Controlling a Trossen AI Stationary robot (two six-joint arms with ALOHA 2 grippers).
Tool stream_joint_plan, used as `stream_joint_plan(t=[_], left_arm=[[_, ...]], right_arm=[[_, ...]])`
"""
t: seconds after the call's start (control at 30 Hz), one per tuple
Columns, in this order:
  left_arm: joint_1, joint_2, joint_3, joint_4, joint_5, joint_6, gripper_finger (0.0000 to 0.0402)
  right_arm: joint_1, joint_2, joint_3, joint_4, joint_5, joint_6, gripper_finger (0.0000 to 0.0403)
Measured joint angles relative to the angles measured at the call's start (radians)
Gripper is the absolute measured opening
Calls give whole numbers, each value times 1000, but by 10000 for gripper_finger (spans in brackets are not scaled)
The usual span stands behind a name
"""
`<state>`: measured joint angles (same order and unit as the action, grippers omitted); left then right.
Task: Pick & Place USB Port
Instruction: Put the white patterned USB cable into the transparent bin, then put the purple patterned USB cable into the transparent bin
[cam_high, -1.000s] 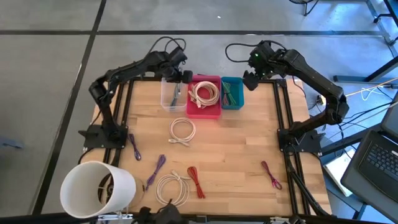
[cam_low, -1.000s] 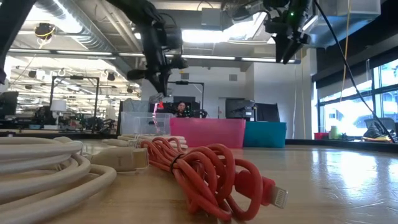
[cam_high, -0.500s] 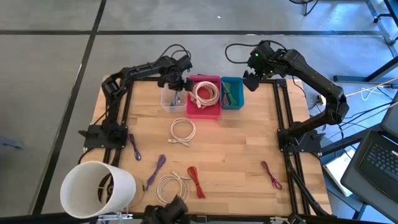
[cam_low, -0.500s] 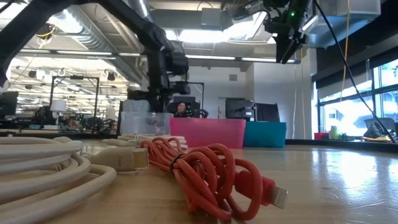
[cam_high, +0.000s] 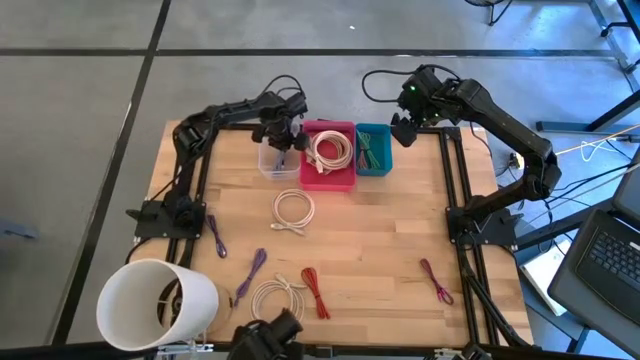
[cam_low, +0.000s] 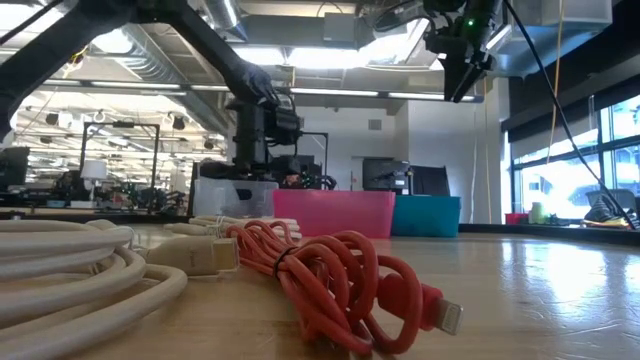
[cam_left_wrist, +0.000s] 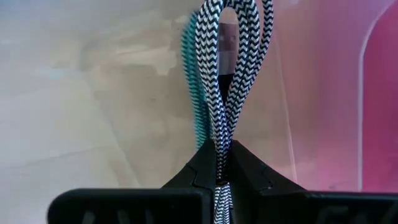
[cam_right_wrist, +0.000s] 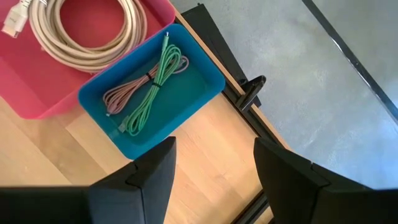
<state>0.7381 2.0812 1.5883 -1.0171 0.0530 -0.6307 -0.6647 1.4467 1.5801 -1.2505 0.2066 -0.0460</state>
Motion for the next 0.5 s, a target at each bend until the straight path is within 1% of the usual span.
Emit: stream_joint_plan(t=[0.1,0.17,0.3,0.5], left_arm=[[-5,15,0,2,29,5,14],[-9,22,0,6,29,9,24],[-13,19,0,6,-14,7,71],[-12,3,1,-9,-26,6,139]], right_arm=[[0,0,0,1,0,0,220],[0,0,0,2,0,0,220],[0,0,0,6,0,0,220],[0,0,0,10,0,0,220]])
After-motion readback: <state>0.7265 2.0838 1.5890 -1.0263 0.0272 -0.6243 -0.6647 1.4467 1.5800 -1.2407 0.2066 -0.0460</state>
